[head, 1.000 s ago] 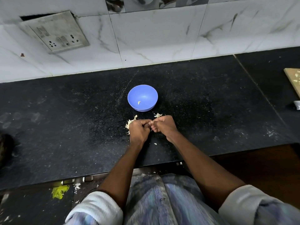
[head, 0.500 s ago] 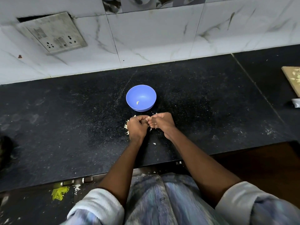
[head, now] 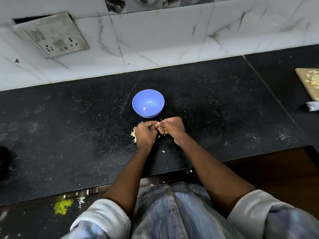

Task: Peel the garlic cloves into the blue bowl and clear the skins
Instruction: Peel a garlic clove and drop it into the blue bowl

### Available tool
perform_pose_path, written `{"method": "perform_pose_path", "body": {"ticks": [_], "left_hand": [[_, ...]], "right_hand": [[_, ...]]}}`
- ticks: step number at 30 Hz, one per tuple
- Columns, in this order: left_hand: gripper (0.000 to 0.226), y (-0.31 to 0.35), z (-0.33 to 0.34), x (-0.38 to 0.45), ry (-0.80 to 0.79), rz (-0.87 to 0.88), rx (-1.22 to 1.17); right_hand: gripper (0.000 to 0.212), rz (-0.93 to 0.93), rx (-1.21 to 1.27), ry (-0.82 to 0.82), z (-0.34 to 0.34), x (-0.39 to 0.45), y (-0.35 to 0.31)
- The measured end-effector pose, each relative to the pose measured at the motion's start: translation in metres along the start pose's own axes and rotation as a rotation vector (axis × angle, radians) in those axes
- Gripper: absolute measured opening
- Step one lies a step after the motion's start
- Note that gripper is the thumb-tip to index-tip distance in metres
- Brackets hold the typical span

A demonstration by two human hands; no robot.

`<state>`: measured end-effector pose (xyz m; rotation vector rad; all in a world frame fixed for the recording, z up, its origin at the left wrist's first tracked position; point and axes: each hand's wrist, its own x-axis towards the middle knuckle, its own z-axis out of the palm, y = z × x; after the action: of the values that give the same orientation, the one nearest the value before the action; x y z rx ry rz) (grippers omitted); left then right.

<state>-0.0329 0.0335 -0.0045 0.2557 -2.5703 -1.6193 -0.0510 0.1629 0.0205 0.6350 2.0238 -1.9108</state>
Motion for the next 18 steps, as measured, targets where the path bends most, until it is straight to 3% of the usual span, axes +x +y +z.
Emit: {"method": "perform_pose_path", "body": {"ticks": [18], "left_hand": [[0.013, -0.0024, -0.0069, -0.0049, -0.040, 0.024, -0.070]], "right_hand": [[0.014, -0.048, -0.051, -0.068, -0.0032, -0.0042, 0.0050]]}}
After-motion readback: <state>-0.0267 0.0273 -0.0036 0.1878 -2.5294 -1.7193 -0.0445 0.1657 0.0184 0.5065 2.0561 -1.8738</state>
